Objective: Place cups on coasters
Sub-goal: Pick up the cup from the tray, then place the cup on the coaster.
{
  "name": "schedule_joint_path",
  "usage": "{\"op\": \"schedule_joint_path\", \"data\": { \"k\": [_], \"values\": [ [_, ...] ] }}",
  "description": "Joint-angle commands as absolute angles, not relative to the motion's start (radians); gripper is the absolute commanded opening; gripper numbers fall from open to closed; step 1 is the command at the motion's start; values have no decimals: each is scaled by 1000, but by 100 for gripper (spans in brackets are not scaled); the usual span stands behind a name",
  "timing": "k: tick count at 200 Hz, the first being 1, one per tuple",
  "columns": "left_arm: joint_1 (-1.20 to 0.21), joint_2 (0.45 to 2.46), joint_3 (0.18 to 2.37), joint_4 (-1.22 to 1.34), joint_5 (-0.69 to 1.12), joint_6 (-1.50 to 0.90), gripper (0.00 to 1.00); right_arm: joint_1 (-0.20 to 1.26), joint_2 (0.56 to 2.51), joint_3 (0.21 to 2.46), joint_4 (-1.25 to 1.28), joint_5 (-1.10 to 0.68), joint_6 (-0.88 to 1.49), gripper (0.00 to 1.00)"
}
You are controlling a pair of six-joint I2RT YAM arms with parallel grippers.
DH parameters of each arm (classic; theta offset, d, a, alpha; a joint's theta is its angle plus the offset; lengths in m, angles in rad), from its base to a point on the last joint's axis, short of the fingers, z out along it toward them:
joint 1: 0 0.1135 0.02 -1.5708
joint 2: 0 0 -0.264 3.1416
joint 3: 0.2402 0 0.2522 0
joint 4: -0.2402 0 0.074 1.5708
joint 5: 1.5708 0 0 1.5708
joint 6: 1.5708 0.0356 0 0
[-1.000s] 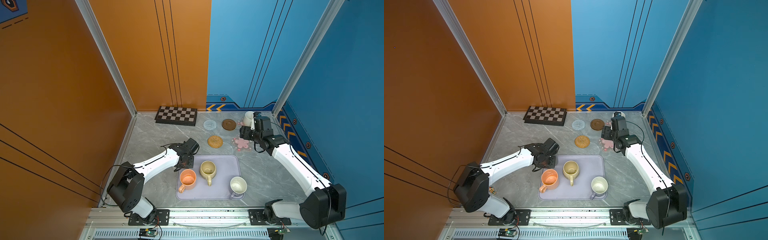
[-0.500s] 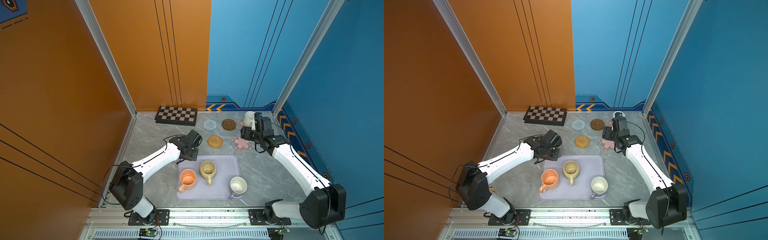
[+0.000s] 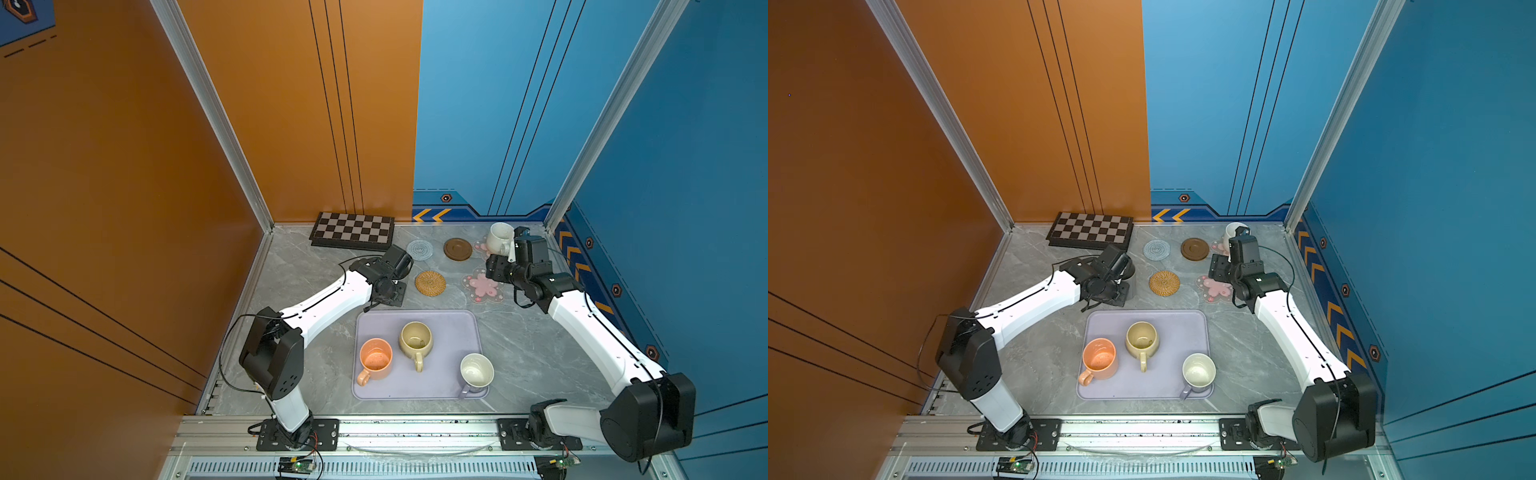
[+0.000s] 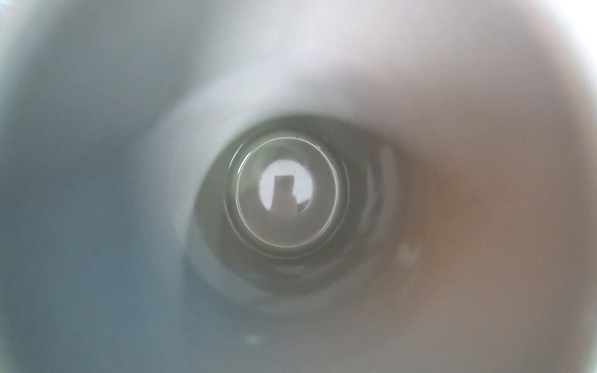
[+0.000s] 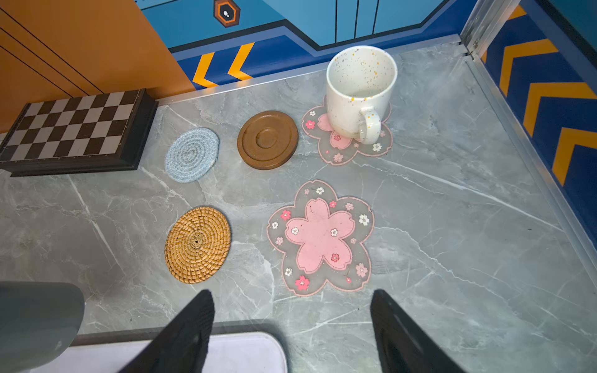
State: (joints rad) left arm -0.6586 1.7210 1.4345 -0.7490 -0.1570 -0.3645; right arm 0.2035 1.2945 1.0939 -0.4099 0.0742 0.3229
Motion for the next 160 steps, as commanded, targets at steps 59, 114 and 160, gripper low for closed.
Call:
{"op": "schedule_joint_path", "data": {
  "k": [59, 114, 160],
  "values": [
    [-627, 1841, 1644, -690, -115, -319, 0, 135, 1205, 1011, -448, 60, 320, 79],
    [-618, 1965, 1793, -690, -130, -333, 0, 100, 1215, 1011, -459, 41, 306, 79],
    [-609, 2090, 1956, -692, -83, -336, 0, 82, 1253, 1032, -460, 34, 301, 78]
  ]
}}
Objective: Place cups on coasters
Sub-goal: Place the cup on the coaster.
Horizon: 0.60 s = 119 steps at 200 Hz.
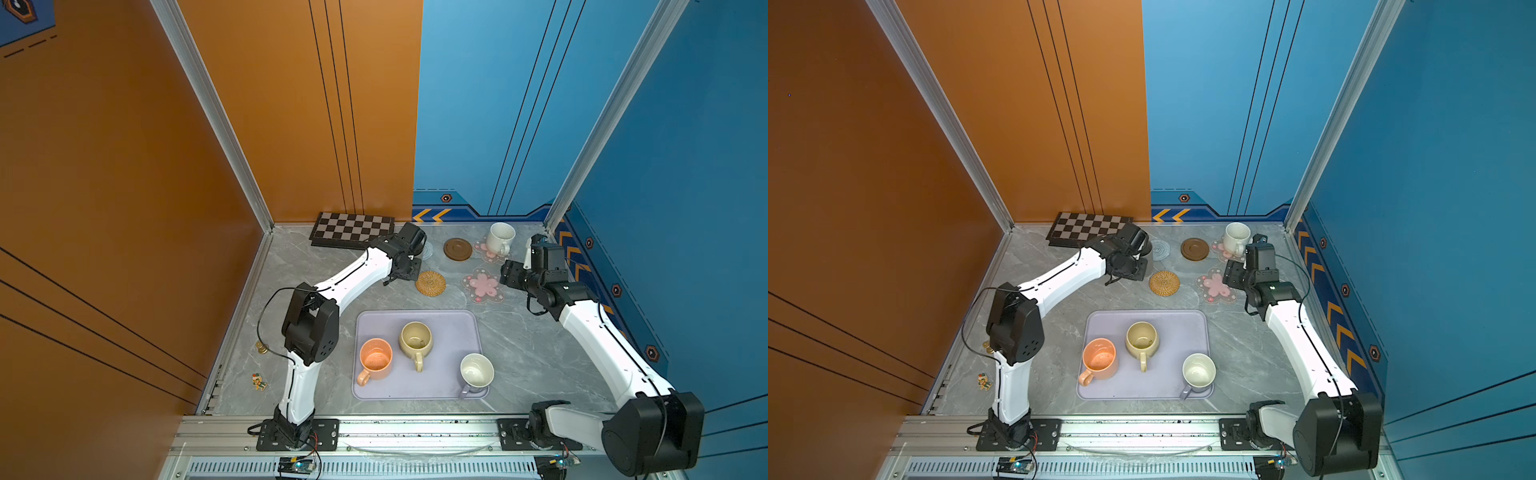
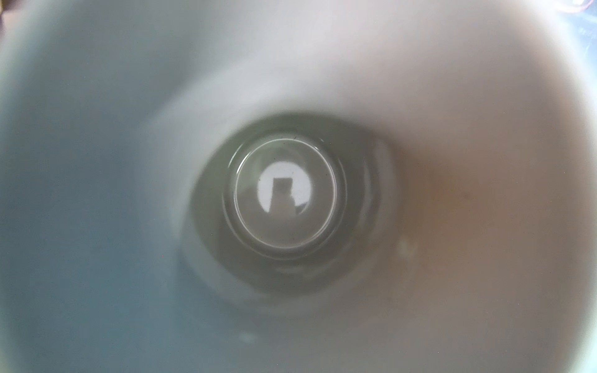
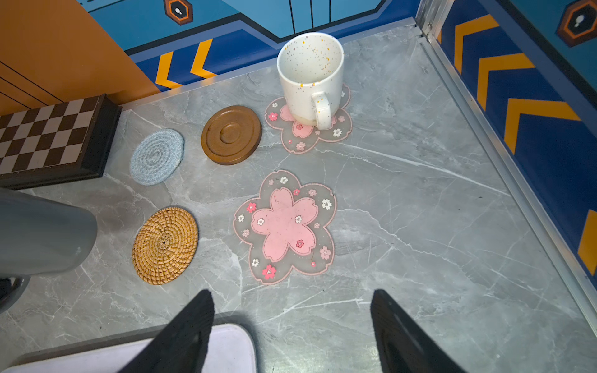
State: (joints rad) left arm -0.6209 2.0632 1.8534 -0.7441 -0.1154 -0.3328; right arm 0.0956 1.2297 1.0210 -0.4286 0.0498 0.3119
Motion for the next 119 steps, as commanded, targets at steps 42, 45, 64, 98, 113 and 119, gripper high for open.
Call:
{"op": "schedule_joint_path", "data": {
  "k": [42, 45, 64, 98, 113, 119],
  "values": [
    [-601, 2161, 2054, -692, -92, -366, 0, 75, 1247, 1034, -456, 23, 310, 78],
    [-600, 2166, 2059, -693, -91, -367, 0, 74, 1247, 1034, -457, 22, 310, 78],
    [-597, 2185, 2084, -692, -89, -378, 0, 67, 1243, 1036, -456, 6, 312, 78],
    [-591, 2213, 2119, -692, -100, -382, 0, 56, 1229, 1031, -456, -8, 321, 78],
    [-585, 2230, 2144, -691, -98, -387, 0, 52, 1231, 1033, -455, -1, 333, 78],
    [-582, 2239, 2158, -691, -92, -392, 0, 50, 1237, 1035, -453, 0, 338, 78]
  ]
}}
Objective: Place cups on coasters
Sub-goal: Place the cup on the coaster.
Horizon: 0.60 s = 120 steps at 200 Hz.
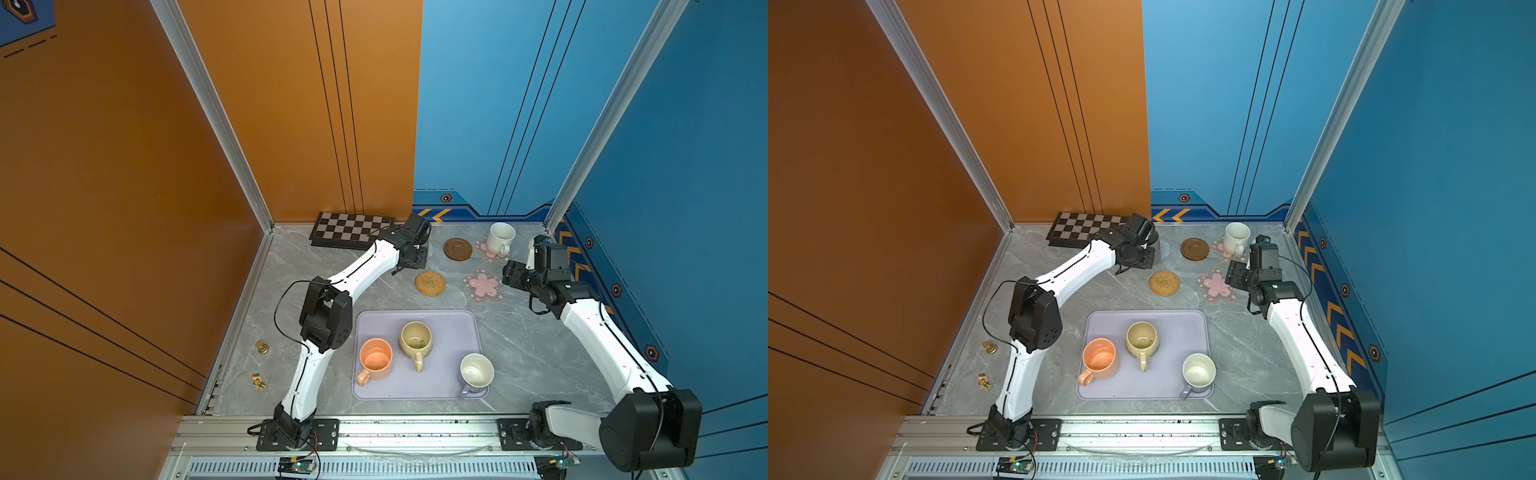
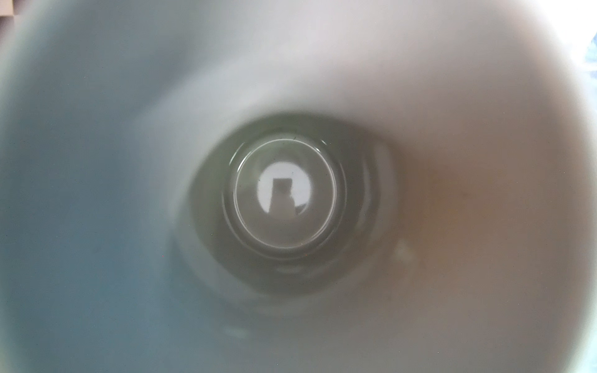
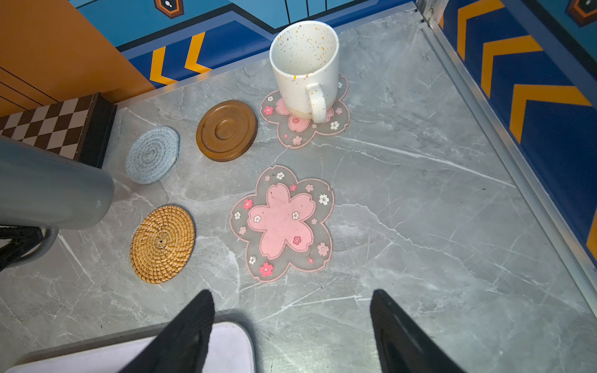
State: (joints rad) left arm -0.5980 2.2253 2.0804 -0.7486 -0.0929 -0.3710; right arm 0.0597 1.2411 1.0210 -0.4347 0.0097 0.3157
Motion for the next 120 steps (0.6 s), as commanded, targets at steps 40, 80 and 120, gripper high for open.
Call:
{"op": "schedule_joint_path", "data": {
  "k": [40, 80, 120],
  "values": [
    [-575, 2289, 2237, -692, -94, -386, 0, 46, 1300, 1073, -443, -10, 369, 78],
    [-574, 2338, 2292, -692, -123, -374, 0, 45, 1351, 1092, -438, -12, 379, 78],
    [-575, 2406, 2368, -693, -142, -379, 0, 46, 1398, 1103, -431, -23, 383, 77]
  ]
}}
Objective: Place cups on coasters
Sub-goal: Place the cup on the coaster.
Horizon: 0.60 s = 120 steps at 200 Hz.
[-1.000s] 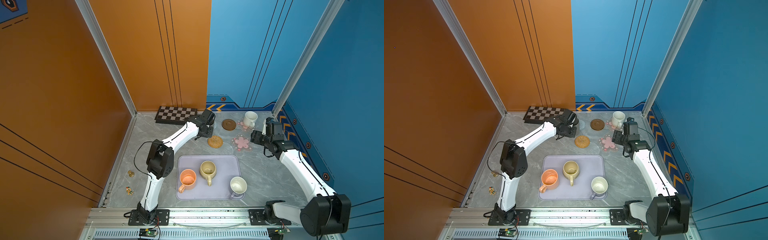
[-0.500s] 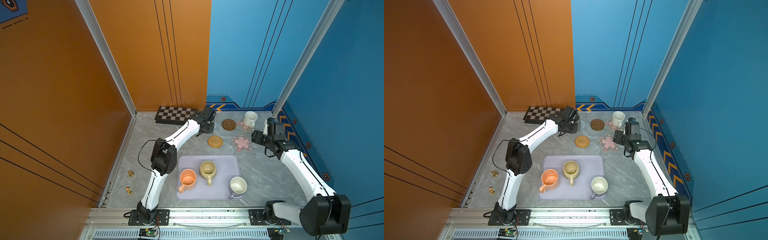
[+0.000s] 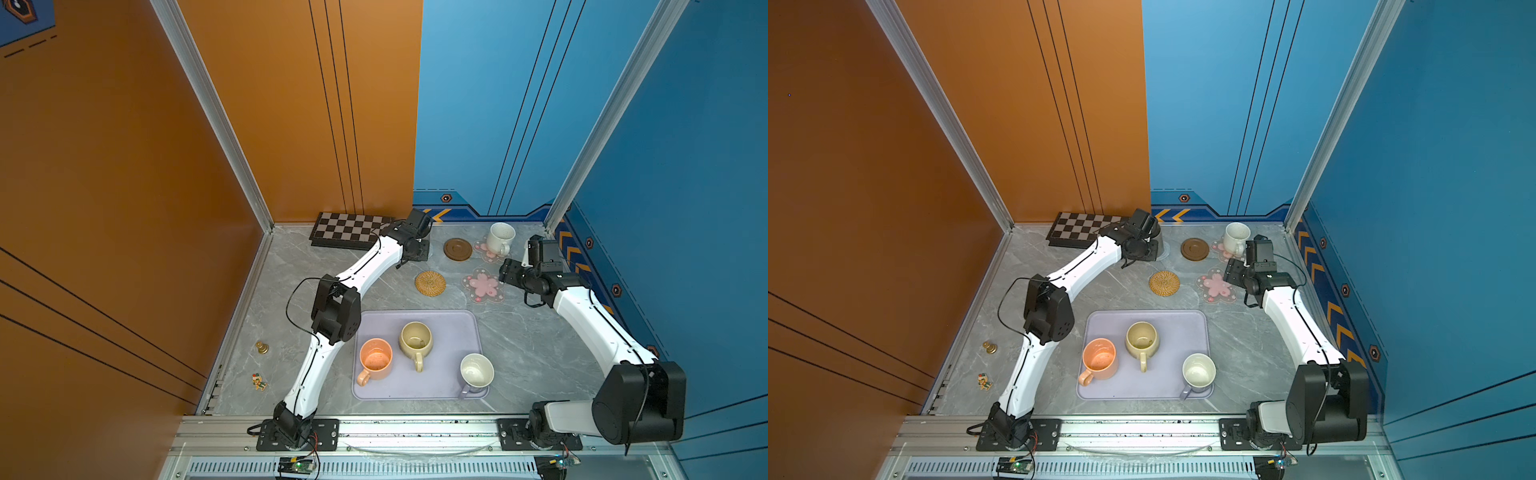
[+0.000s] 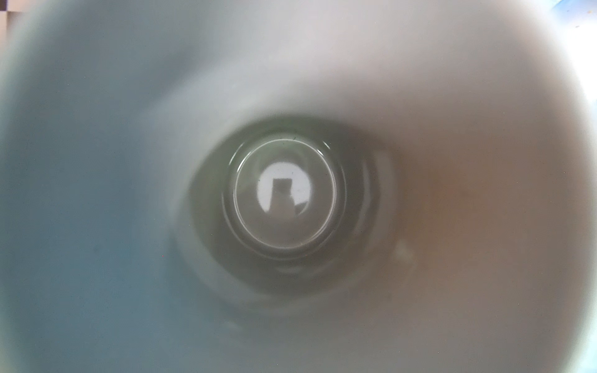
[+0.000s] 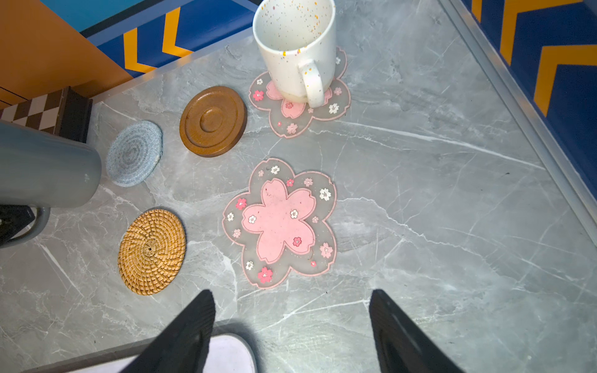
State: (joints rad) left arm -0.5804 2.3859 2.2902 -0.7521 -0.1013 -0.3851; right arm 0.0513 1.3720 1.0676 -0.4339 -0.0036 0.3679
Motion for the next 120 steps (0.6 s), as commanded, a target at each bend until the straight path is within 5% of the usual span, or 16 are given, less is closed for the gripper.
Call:
{"op": "schedule_joint_path", "data": {
  "k": [1, 120],
  "values": [
    [-575, 2407, 2370, -692, -143, -379, 0, 46, 1398, 1104, -431, -24, 383, 77],
    [-537, 2549, 2547, -692, -175, -387, 0, 45, 1521, 1150, -430, -75, 374, 76]
  ]
}}
